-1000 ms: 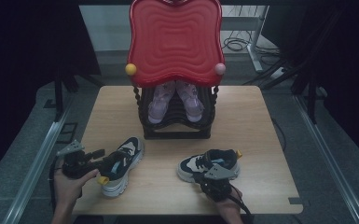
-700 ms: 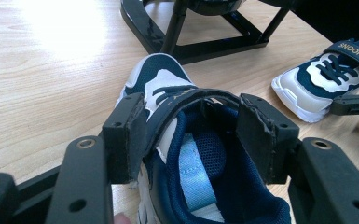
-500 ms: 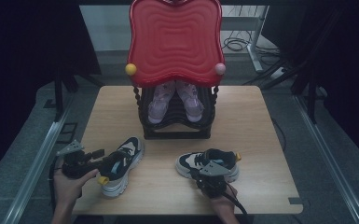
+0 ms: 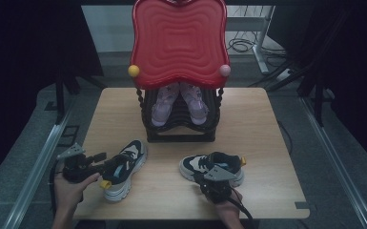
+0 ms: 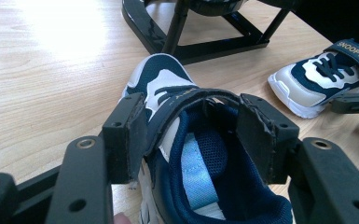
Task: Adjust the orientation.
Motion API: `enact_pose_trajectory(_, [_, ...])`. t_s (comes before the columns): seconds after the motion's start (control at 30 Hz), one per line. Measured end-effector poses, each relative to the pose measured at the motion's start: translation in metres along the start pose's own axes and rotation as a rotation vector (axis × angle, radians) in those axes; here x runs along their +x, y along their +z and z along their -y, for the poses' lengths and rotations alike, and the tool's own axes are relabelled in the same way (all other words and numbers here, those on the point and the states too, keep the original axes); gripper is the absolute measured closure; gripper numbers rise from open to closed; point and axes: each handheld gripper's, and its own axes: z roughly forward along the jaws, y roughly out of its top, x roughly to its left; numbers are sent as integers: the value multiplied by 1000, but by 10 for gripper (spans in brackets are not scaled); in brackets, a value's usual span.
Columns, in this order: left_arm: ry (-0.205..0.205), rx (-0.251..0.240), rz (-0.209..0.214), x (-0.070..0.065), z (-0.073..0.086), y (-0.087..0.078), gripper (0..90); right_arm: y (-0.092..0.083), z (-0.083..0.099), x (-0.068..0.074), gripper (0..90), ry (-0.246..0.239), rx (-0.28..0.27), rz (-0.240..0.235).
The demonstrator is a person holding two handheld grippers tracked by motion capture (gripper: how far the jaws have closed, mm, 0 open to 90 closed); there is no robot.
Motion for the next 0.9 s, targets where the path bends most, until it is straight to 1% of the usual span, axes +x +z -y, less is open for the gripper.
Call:
enact_pose_trajectory(0.13, [-2, 0, -1, 0, 0, 0, 429, -13, -1, -2, 895, 5, -29, -7])
enact_pose_trajectory(0.2, [-1, 0, -1, 0, 0, 0, 430, -21, -3, -5, 897, 5, -47, -7])
enact_pose_trajectory(0.33, [-1, 2, -1, 0, 0, 1, 429, -35, -9, -15, 898, 24, -81, -7])
enact_pose_trajectory(0.53, [-1, 1, -2, 0, 0, 1, 430, -58, -23, -36, 898, 47, -143, 16])
enact_pose_trajectory(0.6, [0, 1, -3, 0, 0, 1, 430, -64, -29, -47, 897, 55, -153, 25])
enact_pose_trajectory(0.67, [-1, 1, -4, -1, 0, 1, 430, -67, -33, -56, 898, 45, -154, 30])
enact_pose_trajectory(0.77, [-1, 3, -5, -1, 0, 1, 430, -68, -38, -71, 898, 48, -166, 36])
enact_pose_trajectory(0.87, [-1, 1, -5, -1, 0, 1, 429, -66, -42, -80, 898, 51, -158, 33])
enact_pose_trajectory(0.9, [-1, 1, -5, -1, 0, 1, 429, -64, -43, -84, 898, 44, -151, 31])
